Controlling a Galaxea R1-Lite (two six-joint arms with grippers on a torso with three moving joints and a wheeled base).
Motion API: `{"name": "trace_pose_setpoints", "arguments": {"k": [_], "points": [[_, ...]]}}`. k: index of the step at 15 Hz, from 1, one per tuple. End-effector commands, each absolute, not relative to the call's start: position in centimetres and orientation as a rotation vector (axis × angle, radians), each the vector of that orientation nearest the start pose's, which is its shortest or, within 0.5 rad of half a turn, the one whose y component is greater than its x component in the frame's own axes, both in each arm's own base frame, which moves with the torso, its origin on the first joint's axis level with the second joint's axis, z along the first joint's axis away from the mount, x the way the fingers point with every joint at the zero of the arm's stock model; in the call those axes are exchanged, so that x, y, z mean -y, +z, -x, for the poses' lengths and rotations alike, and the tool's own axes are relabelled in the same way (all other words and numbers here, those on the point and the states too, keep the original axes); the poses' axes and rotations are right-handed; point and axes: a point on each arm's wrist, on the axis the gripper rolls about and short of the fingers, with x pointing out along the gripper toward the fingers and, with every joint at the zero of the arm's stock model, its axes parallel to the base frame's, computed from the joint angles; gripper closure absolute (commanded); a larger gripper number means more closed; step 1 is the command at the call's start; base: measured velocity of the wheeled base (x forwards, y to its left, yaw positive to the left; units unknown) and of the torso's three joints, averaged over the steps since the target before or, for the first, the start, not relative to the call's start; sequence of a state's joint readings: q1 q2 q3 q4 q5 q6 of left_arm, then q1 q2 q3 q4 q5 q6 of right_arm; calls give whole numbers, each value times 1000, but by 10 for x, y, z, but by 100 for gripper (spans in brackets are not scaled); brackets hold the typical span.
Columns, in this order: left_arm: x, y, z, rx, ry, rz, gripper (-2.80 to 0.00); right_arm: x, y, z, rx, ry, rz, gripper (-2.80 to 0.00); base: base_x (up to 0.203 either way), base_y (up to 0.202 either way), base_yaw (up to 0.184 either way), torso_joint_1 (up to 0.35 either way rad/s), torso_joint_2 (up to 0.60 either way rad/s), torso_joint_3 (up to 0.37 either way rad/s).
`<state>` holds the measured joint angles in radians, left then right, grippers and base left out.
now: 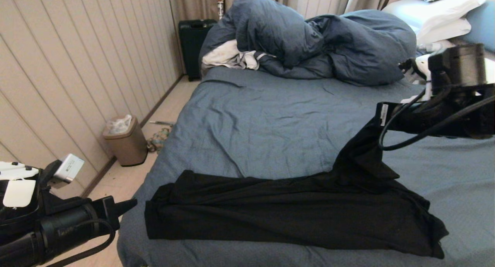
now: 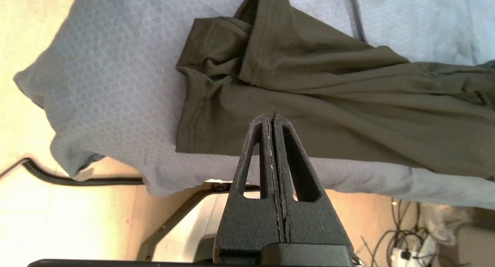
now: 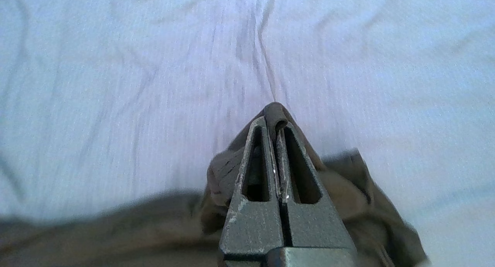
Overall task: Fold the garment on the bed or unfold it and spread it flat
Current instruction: Unford the black T-shirt
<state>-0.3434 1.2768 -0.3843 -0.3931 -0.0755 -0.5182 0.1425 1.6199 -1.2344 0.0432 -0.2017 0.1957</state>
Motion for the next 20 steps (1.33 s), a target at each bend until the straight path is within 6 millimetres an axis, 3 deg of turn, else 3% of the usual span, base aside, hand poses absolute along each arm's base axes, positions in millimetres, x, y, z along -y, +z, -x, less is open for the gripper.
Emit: {"name": "trace_pose_setpoints", "arguments": {"k": [1, 5, 8, 11, 20], "points": [[60, 150, -162, -593, -269, 445, 0, -38, 250, -322, -443, -115, -116, 0, 0, 0, 0, 0, 0, 0], [60, 150, -162, -596, -267, 459, 0, -34, 241, -369, -438, -143, -117, 0, 0, 0, 0, 0, 0, 0], [65, 148, -159, -613, -309, 459, 0, -31, 255, -395, -360, -166, -87, 0, 0, 0, 0, 0, 0, 0], [65, 148, -159, -613, -306, 469, 0, -34, 253, -421, -326, -209, -16, 0, 0, 0, 0, 0, 0, 0], [65, 149, -159, -609, -309, 470, 0, -60, 207, -486, -259, -253, 128, 0, 0, 0, 0, 0, 0, 0]]}}
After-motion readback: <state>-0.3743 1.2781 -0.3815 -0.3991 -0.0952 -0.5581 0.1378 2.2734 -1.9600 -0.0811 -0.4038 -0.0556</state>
